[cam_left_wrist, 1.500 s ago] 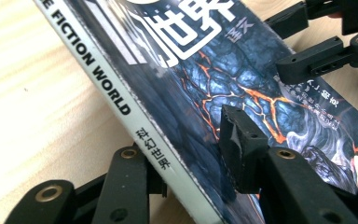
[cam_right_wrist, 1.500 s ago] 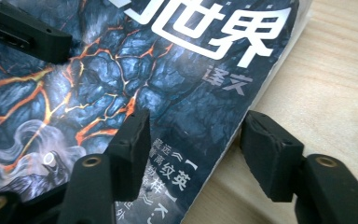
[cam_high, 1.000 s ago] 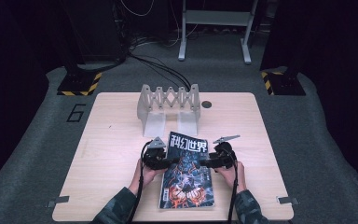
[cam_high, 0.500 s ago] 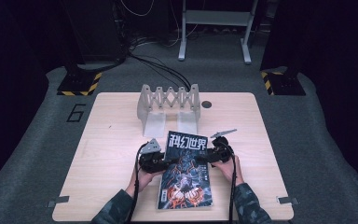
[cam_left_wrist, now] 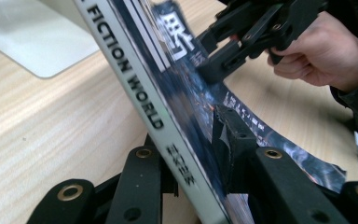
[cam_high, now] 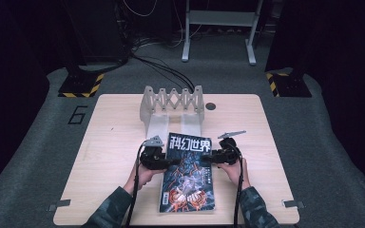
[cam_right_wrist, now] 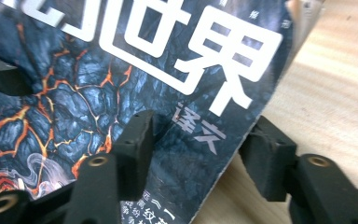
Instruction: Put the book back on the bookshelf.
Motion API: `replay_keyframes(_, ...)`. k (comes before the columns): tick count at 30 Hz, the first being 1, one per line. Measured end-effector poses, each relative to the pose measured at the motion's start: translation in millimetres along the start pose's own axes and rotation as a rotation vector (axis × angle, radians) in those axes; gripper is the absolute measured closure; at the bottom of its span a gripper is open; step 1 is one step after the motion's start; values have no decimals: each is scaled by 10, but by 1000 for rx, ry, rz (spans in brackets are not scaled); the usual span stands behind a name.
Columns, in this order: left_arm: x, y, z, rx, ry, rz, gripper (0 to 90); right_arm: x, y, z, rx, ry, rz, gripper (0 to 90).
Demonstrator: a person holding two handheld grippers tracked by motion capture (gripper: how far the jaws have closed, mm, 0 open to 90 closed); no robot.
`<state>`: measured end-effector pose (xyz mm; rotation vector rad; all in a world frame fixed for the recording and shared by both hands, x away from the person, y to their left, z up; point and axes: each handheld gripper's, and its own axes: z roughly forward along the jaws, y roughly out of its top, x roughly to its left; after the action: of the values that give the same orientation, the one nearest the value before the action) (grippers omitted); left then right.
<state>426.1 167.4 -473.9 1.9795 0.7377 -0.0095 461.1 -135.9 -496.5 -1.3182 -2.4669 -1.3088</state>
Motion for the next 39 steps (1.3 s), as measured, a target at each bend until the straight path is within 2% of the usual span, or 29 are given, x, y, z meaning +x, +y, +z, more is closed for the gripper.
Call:
replay_keyframes(2,15,20,-9,19,-6,-8,720,24,11,-39,-10,-12,-15,503)
replay_keyframes(6,27,69,-9,54,-2,-12,715,67,16,-87,-27,-31,-11,564)
replay_keyframes(9,48,102,4,81,-6,-30,709,92,13,-124,-41,-44,-8,624)
replay_keyframes(16,149,162,52,117,-49,-74,667,160,23,-179,-50,-75,-16,707)
replay_keyframes(17,163,166,59,117,-44,-71,655,168,28,-183,-53,-79,-24,720)
replay_keyframes(18,185,175,64,122,-62,-85,648,173,32,-186,-55,-82,-28,728)
replay_keyframes(21,202,202,58,127,-77,-81,638,218,48,-210,-59,-96,-37,741)
replay_keyframes(23,218,230,48,127,-83,-74,635,233,60,-226,-67,-94,-59,744)
replay_keyframes(29,246,292,22,119,-80,-74,636,296,105,-250,-72,-99,-73,753)
replay_keyframes(31,249,320,-2,115,-72,-74,636,322,115,-261,-73,-105,-70,759)
replay_keyframes(32,251,335,-12,107,-70,-72,637,324,125,-265,-77,-104,-83,762)
replay_keyframes(37,244,420,-59,115,-35,-43,650,388,169,-303,-94,-118,-95,775)
replay_keyframes(39,248,449,-76,119,-29,-44,653,417,178,-312,-91,-126,-94,777)
